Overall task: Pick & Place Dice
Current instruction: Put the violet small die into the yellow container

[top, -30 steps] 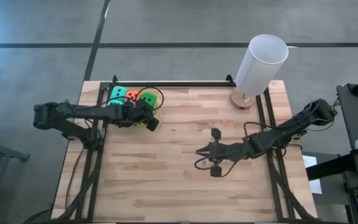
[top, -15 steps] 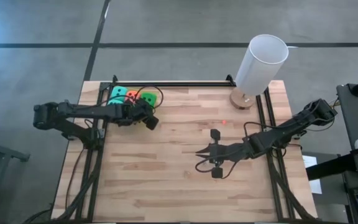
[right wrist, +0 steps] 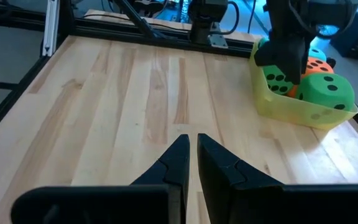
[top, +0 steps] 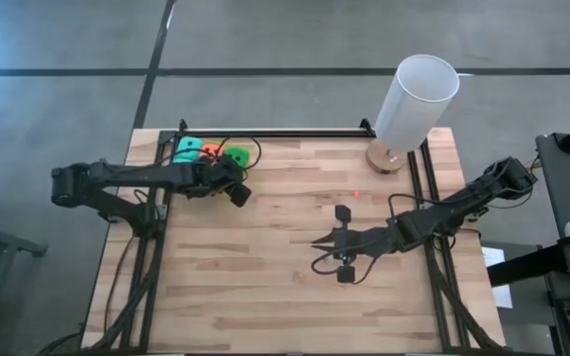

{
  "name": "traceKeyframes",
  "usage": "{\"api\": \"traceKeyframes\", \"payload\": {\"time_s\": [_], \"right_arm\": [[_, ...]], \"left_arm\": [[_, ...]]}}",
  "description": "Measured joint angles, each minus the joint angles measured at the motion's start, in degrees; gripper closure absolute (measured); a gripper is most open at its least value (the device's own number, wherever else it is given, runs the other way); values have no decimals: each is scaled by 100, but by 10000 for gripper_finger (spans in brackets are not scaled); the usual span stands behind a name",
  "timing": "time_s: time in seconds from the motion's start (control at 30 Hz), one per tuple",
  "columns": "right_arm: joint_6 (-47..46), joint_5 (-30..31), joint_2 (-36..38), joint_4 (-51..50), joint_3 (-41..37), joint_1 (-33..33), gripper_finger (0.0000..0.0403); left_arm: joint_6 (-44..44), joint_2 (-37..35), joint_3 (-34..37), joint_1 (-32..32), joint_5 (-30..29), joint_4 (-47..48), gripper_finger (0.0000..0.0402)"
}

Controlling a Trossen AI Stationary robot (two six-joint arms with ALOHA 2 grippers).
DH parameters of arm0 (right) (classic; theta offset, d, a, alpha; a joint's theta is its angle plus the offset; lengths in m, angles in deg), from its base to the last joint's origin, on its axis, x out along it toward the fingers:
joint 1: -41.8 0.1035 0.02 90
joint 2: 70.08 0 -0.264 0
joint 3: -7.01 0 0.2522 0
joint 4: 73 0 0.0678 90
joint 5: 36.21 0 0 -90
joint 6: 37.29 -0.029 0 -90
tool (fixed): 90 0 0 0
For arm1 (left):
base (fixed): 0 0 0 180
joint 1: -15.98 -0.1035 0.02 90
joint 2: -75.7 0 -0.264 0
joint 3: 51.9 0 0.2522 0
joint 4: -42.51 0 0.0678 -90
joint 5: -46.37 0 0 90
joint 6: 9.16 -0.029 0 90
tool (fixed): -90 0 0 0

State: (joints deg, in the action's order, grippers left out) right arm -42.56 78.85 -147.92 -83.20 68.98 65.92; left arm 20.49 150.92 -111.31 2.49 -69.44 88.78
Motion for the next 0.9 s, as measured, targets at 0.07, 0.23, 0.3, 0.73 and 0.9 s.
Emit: {"api": "traceKeyframes", "payload": {"time_s": [0.07, 0.23, 0.3, 0.73, 0.9], "right_arm": [[-52, 2, 15, 2, 0, 0, 374], [-56, 17, 64, -7, 0, 0, 374], [-55, 17, 74, -20, 0, 0, 374], [-73, 57, 87, -17, 0, 0, 374], [-74, 43, 89, -31, 0, 2, 374]], "left_arm": [[-61, -78, -48, 7, 70, 8, 211], [-213, -399, -74, 182, 151, -9, 207], [-269, -506, -74, 379, 182, -12, 206], [-364, -575, 29, 2624, 189, -785, 213], [-615, -531, 35, 3356, 27, -1436, 223]]}}
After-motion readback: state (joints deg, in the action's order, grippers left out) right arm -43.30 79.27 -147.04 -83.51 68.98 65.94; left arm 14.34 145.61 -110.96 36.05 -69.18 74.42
